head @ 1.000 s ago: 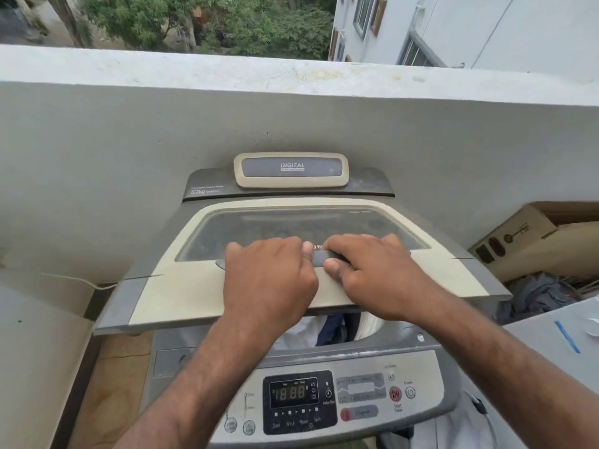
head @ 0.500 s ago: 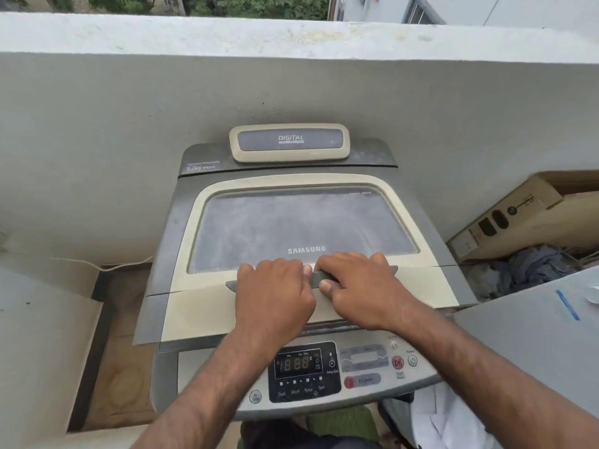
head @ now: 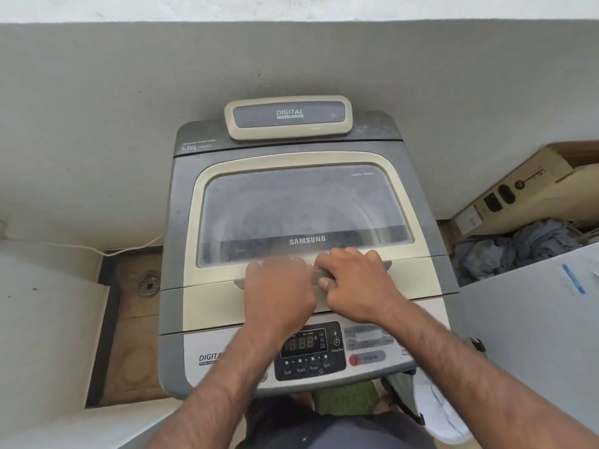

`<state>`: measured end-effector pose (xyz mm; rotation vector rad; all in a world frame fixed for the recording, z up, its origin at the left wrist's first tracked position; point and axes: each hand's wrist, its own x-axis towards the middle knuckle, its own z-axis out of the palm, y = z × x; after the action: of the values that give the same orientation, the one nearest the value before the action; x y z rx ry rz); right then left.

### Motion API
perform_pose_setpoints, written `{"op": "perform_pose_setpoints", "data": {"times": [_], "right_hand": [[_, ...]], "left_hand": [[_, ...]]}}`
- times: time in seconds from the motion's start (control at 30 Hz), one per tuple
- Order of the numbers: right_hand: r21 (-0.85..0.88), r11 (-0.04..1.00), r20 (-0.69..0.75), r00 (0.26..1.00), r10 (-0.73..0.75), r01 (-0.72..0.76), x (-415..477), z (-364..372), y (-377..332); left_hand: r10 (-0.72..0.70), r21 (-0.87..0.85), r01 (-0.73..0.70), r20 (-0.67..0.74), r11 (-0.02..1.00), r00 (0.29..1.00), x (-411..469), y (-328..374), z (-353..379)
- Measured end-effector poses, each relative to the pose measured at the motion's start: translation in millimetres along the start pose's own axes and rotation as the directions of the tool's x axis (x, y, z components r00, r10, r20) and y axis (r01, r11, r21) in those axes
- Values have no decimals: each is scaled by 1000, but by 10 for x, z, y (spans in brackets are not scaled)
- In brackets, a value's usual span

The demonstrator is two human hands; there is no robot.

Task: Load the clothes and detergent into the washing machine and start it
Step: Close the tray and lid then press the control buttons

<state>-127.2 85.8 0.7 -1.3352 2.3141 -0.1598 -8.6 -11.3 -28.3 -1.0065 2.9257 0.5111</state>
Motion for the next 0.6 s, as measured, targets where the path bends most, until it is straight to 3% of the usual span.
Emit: {"op": "perform_pose_setpoints", "data": {"times": [0.3,0.5,0.6], "right_hand": [[-8,999,-92,994,-54,53,-55,96,80],[216,973,-180,983,-44,83,-110,85,253],[242,966,-234,971,-38,96,-226,69,392]], "left_hand": [[32,13,-30,-146,999,989,-50,-68,165],[18,68,-3,-209,998,978,-137,-72,242],[4,78,12,-202,997,979,-247,-38,234]]}}
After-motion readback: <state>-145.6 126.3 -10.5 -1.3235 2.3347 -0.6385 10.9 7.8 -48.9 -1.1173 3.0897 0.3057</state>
